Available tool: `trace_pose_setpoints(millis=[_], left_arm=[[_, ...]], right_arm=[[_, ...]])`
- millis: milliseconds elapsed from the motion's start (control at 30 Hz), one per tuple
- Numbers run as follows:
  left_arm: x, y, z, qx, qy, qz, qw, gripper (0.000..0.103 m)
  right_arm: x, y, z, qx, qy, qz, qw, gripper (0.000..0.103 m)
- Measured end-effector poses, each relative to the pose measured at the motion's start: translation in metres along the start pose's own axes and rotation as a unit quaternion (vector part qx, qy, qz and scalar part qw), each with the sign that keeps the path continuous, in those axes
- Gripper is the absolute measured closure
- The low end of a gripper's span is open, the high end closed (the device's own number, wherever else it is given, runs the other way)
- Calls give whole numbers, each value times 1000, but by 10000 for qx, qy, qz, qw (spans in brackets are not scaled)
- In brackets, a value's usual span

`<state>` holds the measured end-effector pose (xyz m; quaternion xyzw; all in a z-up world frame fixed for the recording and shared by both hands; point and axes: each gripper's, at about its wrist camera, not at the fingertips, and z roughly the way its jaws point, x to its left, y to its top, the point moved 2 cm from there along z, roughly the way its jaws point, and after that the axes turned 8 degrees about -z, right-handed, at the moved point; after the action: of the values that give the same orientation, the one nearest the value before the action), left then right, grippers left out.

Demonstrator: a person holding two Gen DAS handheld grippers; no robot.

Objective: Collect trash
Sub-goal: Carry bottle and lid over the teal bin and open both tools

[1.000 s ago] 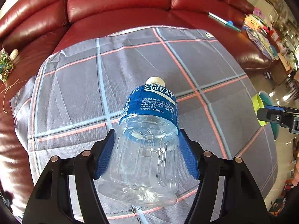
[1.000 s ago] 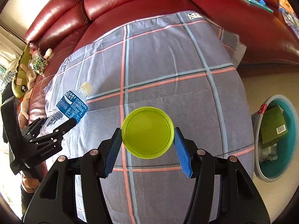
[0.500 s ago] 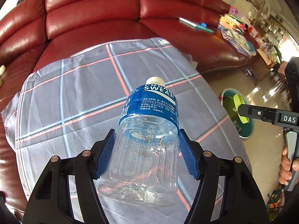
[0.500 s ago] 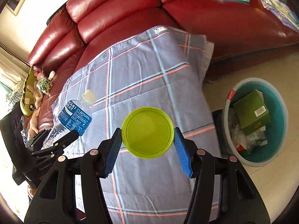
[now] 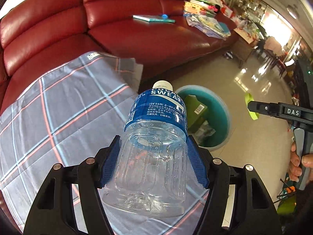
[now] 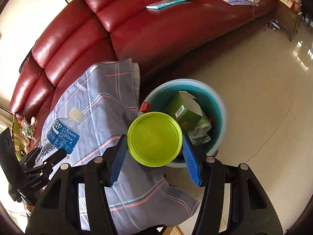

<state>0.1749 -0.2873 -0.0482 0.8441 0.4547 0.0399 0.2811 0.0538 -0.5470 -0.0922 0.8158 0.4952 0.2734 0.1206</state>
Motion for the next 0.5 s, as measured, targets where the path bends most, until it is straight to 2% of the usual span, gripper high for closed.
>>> trace_pose_setpoints(millis=[200, 233, 300, 367, 500], left_arm=[[-41, 11, 34, 221, -41, 312, 9993, 35], [-44, 13, 38, 251, -43, 349, 9991, 35], [-53, 17, 49, 319, -52, 403, 9987, 35], [-59, 21, 57, 369, -61, 433, 9984, 35], [-71, 25, 71, 479, -103, 538, 9973, 35]], right_arm=[[-26, -2, 32, 268, 73, 210, 9994, 49], [-30, 0, 39, 338, 128, 266, 9990, 47], [-34, 1, 49, 398, 197, 305, 9986, 34], [-35, 3, 55, 419, 291, 347, 9981, 26], [-43, 9, 53, 315, 215, 440, 9983, 24]])
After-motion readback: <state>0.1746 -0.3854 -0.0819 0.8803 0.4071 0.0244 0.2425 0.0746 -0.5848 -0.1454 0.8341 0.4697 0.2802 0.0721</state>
